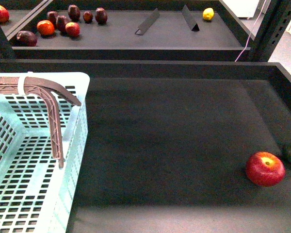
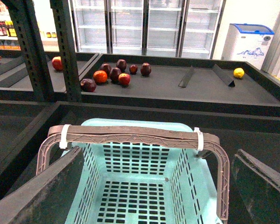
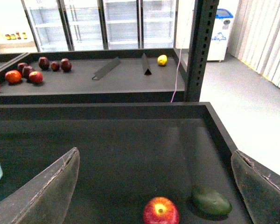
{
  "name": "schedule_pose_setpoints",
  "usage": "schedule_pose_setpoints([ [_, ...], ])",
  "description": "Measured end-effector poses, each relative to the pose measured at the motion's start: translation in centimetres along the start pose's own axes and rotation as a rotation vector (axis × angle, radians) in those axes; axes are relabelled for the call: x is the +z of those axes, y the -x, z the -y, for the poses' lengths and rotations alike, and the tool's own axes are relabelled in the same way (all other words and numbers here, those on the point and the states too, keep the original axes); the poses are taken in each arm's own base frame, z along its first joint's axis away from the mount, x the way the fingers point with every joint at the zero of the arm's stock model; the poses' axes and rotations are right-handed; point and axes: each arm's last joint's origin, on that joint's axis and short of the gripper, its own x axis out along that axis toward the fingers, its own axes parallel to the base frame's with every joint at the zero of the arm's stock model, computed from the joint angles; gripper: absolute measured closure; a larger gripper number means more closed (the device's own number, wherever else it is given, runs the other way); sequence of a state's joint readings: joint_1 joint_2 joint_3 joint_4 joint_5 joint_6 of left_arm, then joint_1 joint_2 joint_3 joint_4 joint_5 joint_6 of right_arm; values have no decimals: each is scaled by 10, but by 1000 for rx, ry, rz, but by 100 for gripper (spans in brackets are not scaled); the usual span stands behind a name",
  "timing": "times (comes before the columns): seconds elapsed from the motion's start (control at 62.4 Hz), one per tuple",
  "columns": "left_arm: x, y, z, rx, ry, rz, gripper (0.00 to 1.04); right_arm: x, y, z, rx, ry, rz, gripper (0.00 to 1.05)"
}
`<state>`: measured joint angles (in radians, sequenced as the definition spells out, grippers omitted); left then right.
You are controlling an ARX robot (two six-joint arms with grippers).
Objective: Pick apple with right arm and hold basket with left
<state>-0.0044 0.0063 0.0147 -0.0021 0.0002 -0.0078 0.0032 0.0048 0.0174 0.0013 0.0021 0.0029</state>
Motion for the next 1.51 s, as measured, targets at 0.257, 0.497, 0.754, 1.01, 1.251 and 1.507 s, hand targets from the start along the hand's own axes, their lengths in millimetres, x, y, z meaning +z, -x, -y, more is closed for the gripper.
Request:
schedule_pose_setpoints([
  [0.257,0,0,0,0,0,0,7,0,0,0,0,0,0,9],
  [0.497,0,0,0,0,0,0,7,0,0,0,0,0,0,9],
  [0.754,2,-7,-3,313,231,-368,7,0,0,0,-1,0,0,9],
  [1.01,37,-52,-22,260,740,-361,7,0,0,0,0,0,0,9],
  [1.251,5,-130,-34,397,1125,-463,7,0,0,0,0,0,0,9],
  [1.507,-11,-197,-17,367,1216,-497,7,0,0,0,0,0,0,9],
])
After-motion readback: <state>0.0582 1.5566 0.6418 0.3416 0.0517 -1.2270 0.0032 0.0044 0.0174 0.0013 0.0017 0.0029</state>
